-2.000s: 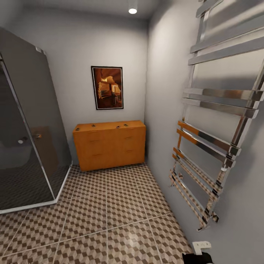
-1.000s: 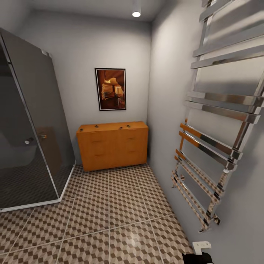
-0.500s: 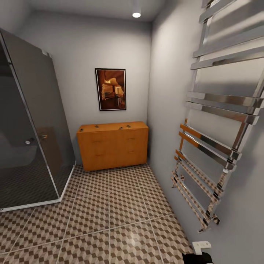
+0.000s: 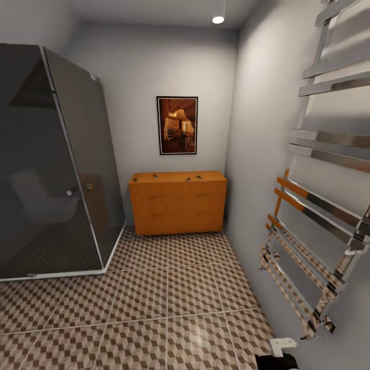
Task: Take the four mousetraps from the cabinet in the bathroom and place them on the bathroom floor. Make sure all four end up on the same floor surface, and ensure that at least two of them are either under or directly next to the same bathroom sink.
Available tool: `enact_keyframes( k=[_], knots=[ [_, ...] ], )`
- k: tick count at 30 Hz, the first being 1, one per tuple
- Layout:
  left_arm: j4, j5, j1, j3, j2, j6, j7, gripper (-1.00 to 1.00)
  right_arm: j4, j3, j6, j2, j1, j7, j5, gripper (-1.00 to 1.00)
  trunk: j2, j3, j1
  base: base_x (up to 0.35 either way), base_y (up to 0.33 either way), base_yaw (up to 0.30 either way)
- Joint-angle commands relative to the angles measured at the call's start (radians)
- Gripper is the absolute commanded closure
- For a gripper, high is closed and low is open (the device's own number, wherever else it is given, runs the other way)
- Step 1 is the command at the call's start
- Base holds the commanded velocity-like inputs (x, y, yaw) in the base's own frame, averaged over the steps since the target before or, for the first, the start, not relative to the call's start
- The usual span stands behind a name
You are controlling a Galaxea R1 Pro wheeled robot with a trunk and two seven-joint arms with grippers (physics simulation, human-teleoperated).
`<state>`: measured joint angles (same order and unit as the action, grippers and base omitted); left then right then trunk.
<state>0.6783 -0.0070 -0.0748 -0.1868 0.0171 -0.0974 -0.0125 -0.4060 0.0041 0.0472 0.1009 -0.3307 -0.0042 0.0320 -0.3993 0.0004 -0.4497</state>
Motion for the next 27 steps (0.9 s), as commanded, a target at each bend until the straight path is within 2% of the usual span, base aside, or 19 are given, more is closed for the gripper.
enact_keyframes(
  k=[1, 14, 23, 27],
  knots=[
    [0.001, -0.001, 0.000, 0.000, 0.000, -0.005, -0.001, -1.00, -0.002, 0.000, 0.005, 0.000, 0.001, 0.000, 0.003, -1.00, -0.001, 0.000, 0.000, 0.000, 0.000, 0.296],
    [0.001, 0.000, 0.000, 0.001, 0.000, -0.005, 0.000, -1.00, -0.002, 0.000, 0.005, 0.000, 0.001, 0.000, 0.003, -1.00, -0.001, 0.000, 0.000, 0.000, 0.000, 0.281],
    [-0.002, -0.004, 0.000, 0.004, -0.001, -0.007, 0.000, -1.00, -0.002, 0.000, 0.005, 0.000, 0.001, 0.000, 0.003, -1.00, -0.001, 0.000, 0.000, 0.006, 0.000, 0.059],
    [-0.003, -0.006, 0.000, 0.005, 0.000, -0.010, 0.000, -1.00, -0.002, 0.000, 0.005, 0.000, 0.001, 0.000, 0.003, -1.00, -0.001, 0.000, 0.000, 0.195, 0.000, 0.004]
  ],
)
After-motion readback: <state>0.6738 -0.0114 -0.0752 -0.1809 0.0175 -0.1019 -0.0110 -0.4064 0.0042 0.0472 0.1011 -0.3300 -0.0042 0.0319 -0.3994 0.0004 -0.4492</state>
